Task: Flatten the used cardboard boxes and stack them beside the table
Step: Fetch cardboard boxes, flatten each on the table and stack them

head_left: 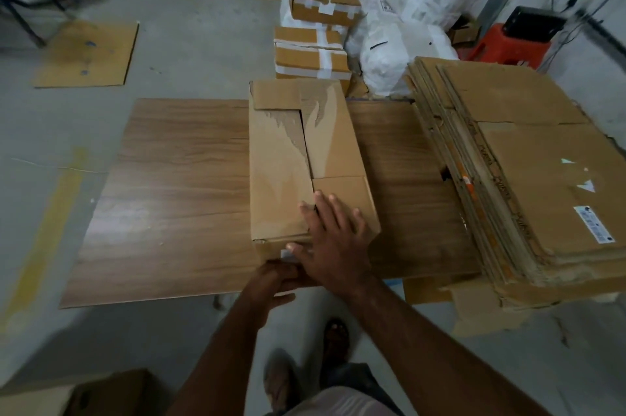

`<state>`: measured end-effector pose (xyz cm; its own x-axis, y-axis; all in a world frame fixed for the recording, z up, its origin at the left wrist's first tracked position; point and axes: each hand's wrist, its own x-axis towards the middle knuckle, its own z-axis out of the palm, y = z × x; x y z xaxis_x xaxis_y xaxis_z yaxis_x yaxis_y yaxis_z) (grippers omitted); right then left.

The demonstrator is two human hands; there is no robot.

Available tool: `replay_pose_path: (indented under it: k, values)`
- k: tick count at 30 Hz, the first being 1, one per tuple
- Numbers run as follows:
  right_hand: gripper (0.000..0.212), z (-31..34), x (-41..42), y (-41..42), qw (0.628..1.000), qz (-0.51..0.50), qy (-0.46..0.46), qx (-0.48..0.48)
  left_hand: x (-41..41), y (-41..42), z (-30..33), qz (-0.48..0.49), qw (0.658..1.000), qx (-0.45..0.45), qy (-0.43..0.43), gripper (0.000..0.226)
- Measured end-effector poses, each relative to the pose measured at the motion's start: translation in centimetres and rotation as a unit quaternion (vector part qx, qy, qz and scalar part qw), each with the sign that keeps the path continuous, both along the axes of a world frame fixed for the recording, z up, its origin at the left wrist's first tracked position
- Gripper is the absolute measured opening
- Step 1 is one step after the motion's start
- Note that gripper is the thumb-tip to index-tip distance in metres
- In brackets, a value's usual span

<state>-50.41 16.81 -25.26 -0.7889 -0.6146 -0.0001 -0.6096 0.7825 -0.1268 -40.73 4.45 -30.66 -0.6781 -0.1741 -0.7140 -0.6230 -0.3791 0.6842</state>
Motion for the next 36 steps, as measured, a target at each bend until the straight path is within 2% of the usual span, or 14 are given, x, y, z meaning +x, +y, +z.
replay_pose_path:
  k: [3, 6, 8, 11, 13, 16, 20, 24, 25, 28, 30, 32, 34, 36]
  values:
    - [0.068, 1.8, -0.9, -0.2, 0.997, -0.017, -0.042, -0.058, 0.9, -3.7, -1.0, 0.061, 0.994, -0.058, -0.065, 0.02]
    - [0.04, 4.5, -4.1, -0.4, 0.98, -0.067, -0.074, -0.171, -0.1, -7.9, 0.0, 0.123, 0.983, -0.122, -0.061, 0.014]
    - [0.036, 5.6, -7.7, -0.9, 0.969, -0.115, -0.096, -0.198, -2.4, -10.3, 1.9, 0.149, 0.974, -0.165, -0.043, 0.016]
    - [0.059, 7.1, -12.7, -1.9, 0.955, -0.199, -0.137, -0.172, -7.5, -12.1, 6.0, 0.144, 0.967, -0.209, 0.02, 0.022]
    - [0.073, 7.2, -15.2, -2.3, 0.919, -0.27, -0.228, -0.175, -11.0, -12.0, 8.2, 0.111, 0.966, -0.228, 0.054, 0.021]
    - [0.073, 5.9, -17.5, -2.3, 0.86, -0.323, -0.329, -0.22, -15.2, -11.4, 9.3, 0.057, 0.972, -0.222, 0.048, 0.047]
    - [0.08, 5.4, -17.5, -1.5, 0.854, -0.308, -0.34, -0.245, -18.8, -10.6, 10.0, 0.05, 0.968, -0.244, 0.009, 0.099]
    - [0.097, 6.7, -14.6, 0.1, 0.84, -0.307, -0.33, -0.301, -22.4, -10.9, 11.7, -0.024, 0.918, -0.396, 0.005, 0.124]
    - [0.093, 6.8, -13.4, 0.5, 0.834, -0.307, -0.336, -0.312, -23.4, -11.1, 12.1, -0.056, 0.903, -0.425, 0.021, 0.129]
    - [0.055, 7.1, -8.5, 1.0, 0.794, -0.289, -0.41, -0.344, -25.8, -10.7, 13.7, -0.18, 0.84, -0.51, 0.049, 0.107]
    - [0.051, 7.0, -6.0, 0.4, 0.762, -0.274, -0.465, -0.359, -27.4, -9.6, 13.9, -0.286, 0.775, -0.562, 0.036, 0.107]
    - [0.031, 6.5, -5.1, -0.6, 0.758, -0.27, -0.481, -0.349, -28.2, -8.4, 12.7, -0.38, 0.714, -0.587, 0.023, 0.103]
    - [0.033, 6.1, -5.2, -1.2, 0.749, -0.285, -0.494, -0.338, -27.8, -7.2, 10.6, -0.422, 0.696, -0.58, 0.019, 0.103]
    - [0.036, 6.4, -5.2, -1.4, 0.751, -0.291, -0.496, -0.324, -26.5, -7.1, 9.0, -0.41, 0.697, -0.588, 0.021, 0.107]
